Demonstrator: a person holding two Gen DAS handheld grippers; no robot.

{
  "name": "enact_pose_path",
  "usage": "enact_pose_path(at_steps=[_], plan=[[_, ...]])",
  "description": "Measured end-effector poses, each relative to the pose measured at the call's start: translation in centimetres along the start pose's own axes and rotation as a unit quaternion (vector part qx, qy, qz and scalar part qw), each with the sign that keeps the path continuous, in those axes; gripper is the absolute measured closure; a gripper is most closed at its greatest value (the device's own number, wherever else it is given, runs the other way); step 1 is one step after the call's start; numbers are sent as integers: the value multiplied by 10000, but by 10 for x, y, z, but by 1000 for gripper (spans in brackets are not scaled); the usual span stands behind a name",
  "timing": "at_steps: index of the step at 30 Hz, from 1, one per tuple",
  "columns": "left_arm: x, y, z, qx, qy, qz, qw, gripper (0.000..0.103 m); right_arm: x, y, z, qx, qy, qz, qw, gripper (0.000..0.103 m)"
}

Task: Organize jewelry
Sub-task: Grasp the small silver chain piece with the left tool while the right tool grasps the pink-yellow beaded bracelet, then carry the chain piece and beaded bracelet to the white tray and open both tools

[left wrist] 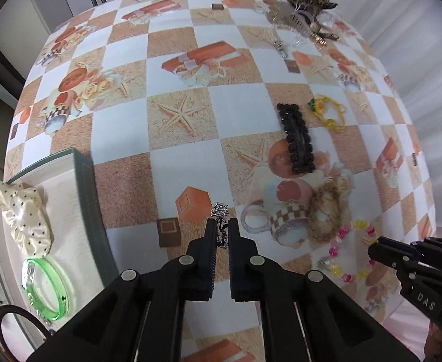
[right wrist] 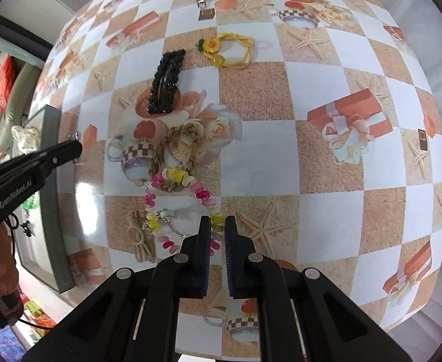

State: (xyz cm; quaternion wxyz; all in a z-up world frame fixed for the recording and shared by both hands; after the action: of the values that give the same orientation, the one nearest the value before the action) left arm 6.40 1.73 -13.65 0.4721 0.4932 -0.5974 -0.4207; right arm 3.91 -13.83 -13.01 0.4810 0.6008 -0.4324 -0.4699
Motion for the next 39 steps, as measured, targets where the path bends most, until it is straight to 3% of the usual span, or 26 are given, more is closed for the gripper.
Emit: enact_pose_path(at_steps=[6,18,26,39], plan=[[-7,24,10,135,87,84,9998,92,29,16,12,81,-54,-91,9999,93],[-22,48,41,262,265,53,9993,92,19,31,15,168,54,-127,9998,93],[-48,66,56,464,571,-19,9973,92,-13,43,7,283,397,-222,9986,93],[-109,82,102,599,1403,-246,9880,92,-99,54,-10,383,1371,-438,9888,93]])
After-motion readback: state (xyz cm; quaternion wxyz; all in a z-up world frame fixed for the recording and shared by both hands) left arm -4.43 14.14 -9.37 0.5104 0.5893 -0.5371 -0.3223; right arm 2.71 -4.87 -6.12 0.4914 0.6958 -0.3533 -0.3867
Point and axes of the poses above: each gripper's, at about its wrist camera, not at the fingertips, and y roughly against the way its jaws point, x to its right, z to its underside, the point moved 1 cm from there along -y, roughly the way its jaws point, and after that the axes turned 1 degree about z, right-handed, at the moved point
